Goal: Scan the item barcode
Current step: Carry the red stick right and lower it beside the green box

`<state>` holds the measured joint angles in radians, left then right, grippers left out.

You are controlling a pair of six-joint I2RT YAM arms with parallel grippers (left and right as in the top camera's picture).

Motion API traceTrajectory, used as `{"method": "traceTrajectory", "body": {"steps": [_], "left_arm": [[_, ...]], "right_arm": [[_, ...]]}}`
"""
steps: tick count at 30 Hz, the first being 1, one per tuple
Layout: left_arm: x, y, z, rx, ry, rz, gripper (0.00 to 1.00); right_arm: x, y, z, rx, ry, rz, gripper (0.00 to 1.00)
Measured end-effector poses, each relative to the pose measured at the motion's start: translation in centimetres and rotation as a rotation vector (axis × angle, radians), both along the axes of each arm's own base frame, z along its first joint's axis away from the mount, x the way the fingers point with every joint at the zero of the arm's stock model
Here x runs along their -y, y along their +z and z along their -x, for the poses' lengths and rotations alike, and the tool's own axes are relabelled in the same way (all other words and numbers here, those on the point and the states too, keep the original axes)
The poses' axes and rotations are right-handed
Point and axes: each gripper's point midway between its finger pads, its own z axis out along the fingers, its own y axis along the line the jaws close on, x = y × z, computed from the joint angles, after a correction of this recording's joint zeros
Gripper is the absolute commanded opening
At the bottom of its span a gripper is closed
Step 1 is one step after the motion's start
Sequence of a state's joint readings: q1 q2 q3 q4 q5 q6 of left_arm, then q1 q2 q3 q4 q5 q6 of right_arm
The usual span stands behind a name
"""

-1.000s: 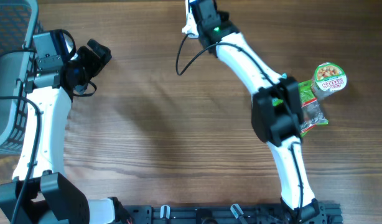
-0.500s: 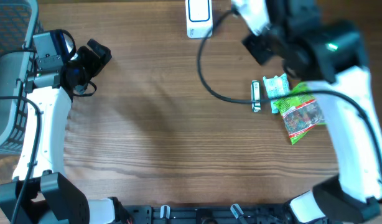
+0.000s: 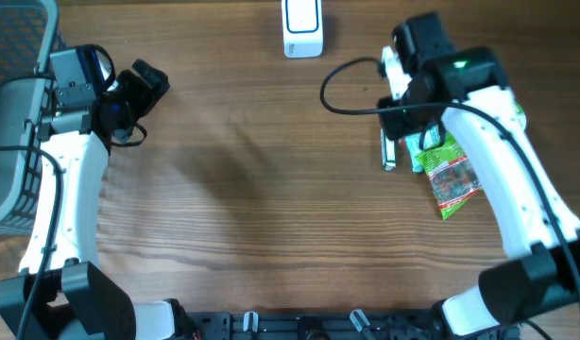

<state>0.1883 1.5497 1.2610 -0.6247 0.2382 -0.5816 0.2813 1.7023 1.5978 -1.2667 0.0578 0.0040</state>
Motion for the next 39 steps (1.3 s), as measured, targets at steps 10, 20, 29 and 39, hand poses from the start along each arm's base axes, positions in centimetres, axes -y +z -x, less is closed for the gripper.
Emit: {"method": "traceTrajectory", "body": {"steps": [10,20,29,39], "left_arm": [[0.0,0.0,0.0,0.001,0.0,0.0,1.0],[0.0,0.0,0.0,0.0,0.0,0.0,1.0],[0.0,0.0,0.0,0.0,0.0,0.0,1.0],[0.0,0.0,0.0,0.0,0.0,0.0,1.0]], "right_arm": [[1.7,-9.3,0.8,-0.029,-0.068,0.017,0.06],[2.7,-10.8,1.2,-0.025,-0.085,0.061,0.87],[1.9,-8.7,0.6,-0.016,-0.083,0.024,1.0],[-1.1,-3.0,-2.7,0.172,-0.048,-0.158,1.0]]}}
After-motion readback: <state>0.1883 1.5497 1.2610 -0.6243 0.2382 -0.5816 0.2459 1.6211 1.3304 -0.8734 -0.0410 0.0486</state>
